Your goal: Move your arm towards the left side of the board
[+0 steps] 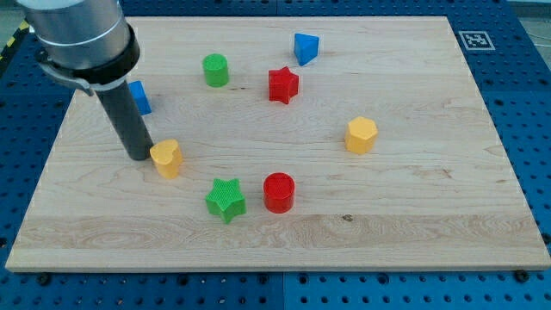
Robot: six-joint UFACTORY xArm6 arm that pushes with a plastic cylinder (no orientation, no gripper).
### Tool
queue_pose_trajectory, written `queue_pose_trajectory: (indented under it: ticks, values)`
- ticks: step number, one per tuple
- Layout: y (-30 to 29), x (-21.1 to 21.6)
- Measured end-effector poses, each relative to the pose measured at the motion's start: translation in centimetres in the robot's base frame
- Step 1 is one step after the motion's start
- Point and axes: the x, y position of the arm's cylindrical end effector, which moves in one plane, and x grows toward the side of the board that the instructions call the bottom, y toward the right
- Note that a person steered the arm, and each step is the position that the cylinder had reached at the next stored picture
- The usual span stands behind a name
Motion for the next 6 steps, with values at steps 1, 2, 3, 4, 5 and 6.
queue_pose_trajectory:
  ticks: [1, 2, 3, 4, 5, 6]
  values:
    - [0.0, -0.2]
    - [-0.6, -0.3]
    - [-4.8, -0.6]
    - [-11.1, -0.6]
    - [-12.6, -1.6]
    - [-12.5, -5.4]
